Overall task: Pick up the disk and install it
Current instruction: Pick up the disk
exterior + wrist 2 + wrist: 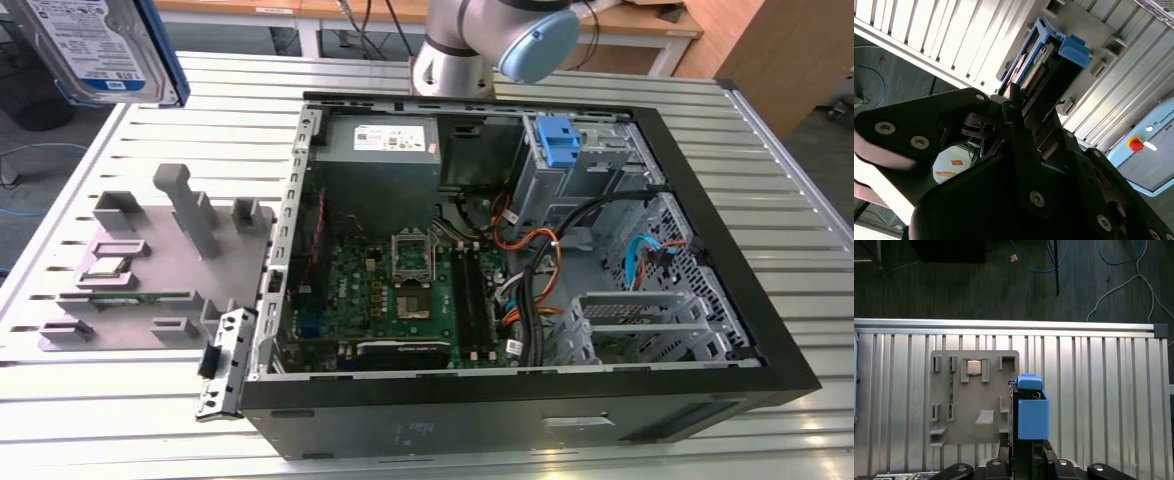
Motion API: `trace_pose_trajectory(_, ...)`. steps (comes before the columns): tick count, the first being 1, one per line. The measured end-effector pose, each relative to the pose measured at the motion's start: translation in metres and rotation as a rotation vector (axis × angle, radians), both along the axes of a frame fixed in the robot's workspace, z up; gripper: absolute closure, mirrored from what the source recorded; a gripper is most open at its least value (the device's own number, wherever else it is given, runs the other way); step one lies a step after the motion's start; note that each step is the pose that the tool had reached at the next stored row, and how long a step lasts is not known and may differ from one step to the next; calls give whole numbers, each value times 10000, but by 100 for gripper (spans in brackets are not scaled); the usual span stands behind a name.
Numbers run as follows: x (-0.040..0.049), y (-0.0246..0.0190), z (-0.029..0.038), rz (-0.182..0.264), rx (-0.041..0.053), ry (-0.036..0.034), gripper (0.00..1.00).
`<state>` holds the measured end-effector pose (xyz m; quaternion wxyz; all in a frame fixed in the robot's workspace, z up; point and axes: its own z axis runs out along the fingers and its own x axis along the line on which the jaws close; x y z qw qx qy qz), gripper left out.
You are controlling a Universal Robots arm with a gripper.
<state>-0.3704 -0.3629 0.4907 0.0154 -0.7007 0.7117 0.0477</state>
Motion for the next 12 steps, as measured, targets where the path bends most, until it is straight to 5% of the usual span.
trace_pose_trajectory(12, 162, 2, 0, -1, 0, 0, 65)
